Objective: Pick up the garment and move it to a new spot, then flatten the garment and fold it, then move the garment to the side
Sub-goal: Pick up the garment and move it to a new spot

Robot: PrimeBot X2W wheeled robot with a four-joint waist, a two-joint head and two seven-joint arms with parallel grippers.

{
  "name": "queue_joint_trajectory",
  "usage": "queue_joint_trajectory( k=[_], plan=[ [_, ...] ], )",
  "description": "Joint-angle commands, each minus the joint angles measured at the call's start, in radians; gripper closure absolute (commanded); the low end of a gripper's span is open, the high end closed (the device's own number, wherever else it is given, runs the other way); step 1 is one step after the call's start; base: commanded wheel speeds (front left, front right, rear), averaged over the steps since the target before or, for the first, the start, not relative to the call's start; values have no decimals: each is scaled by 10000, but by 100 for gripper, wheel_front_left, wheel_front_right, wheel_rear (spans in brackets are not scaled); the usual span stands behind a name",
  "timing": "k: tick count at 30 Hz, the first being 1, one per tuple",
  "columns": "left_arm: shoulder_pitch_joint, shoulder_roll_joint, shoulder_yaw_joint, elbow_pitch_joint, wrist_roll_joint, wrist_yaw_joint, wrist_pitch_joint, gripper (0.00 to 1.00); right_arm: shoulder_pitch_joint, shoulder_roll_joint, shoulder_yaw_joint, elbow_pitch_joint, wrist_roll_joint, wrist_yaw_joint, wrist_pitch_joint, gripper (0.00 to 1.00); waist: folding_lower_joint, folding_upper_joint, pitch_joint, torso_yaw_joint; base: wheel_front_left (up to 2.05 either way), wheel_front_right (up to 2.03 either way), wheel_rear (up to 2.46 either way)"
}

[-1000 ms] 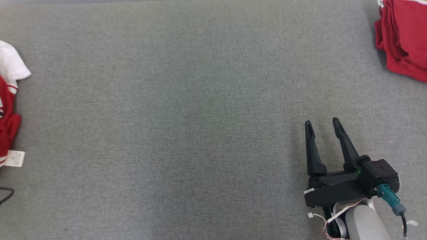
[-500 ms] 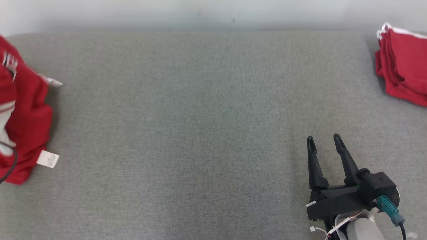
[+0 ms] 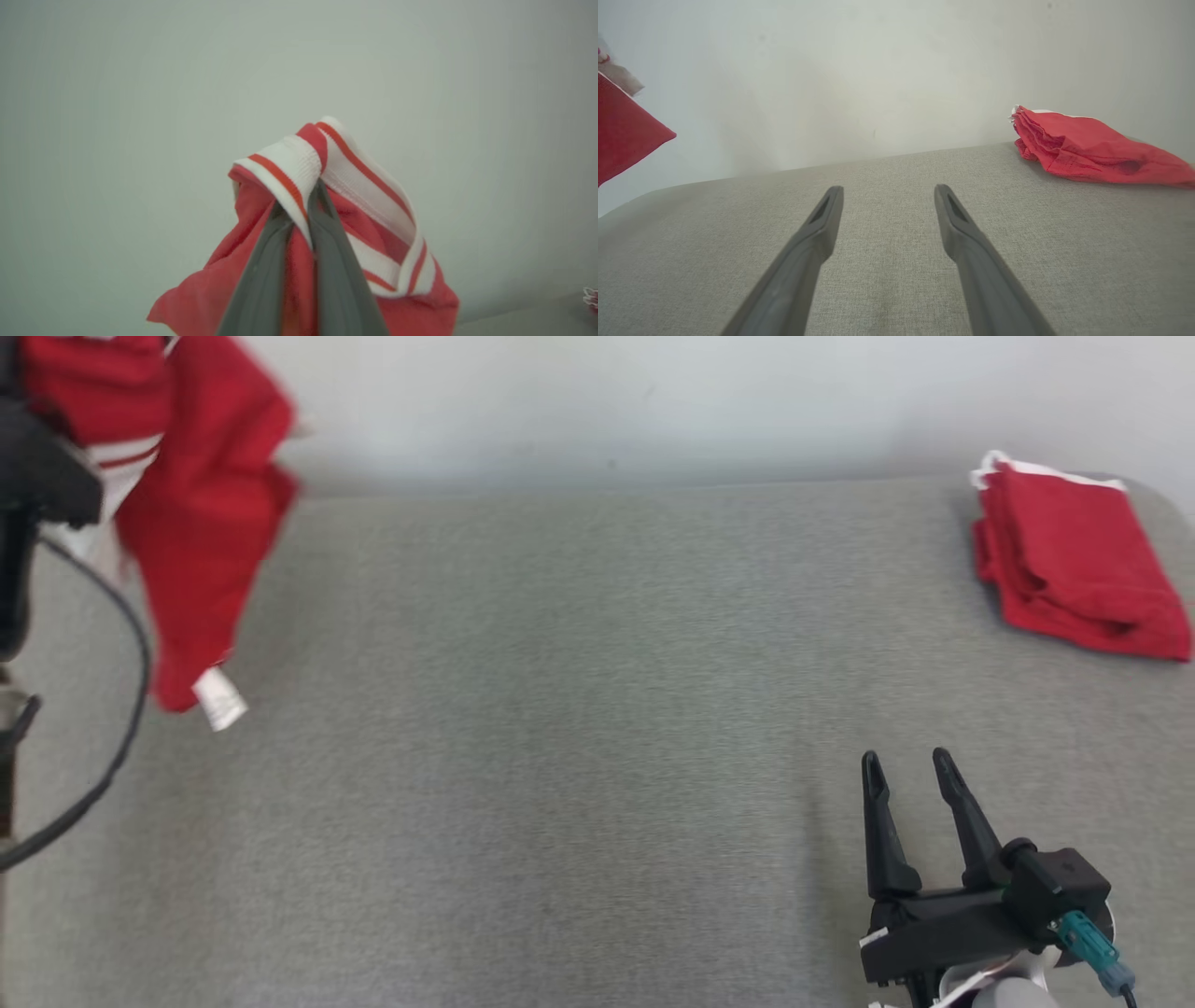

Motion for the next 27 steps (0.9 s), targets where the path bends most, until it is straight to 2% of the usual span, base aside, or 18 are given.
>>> queue_joint_trajectory(
  k=[1,6,7,11,20,23,27],
  plan=[
    [-51,-195,-86,-483,-147,83,172,100,177,9,41,36,100,-29,-8,0,1,1,-214,-461,0,0,0],
    [-25,-906,-430,-1641,-301,338,536,100,273,10,45,63,225,-29,-8,0,1,1,-231,-1091,0,0,0],
    [-25,-906,-430,-1641,-301,338,536,100,273,10,45,63,225,-29,-8,0,1,1,-231,-1091,0,0,0],
    [-119,-1641,-841,-2186,-470,440,682,100,282,12,68,96,270,-29,-8,0,1,1,-177,-1609,0,0,0],
    [-205,-3295,-2086,-2216,-643,367,533,100,314,10,52,153,290,-29,-8,0,1,1,-41,-2319,0,0,0],
    [155,-3576,-2363,-2093,-793,366,395,100,304,12,17,163,314,-29,-8,0,1,1,2,-2388,0,0,0],
    [957,-3676,-2666,-1919,-848,414,276,100,303,10,-77,188,328,-29,-8,0,1,1,103,-2295,0,0,0]
  ],
)
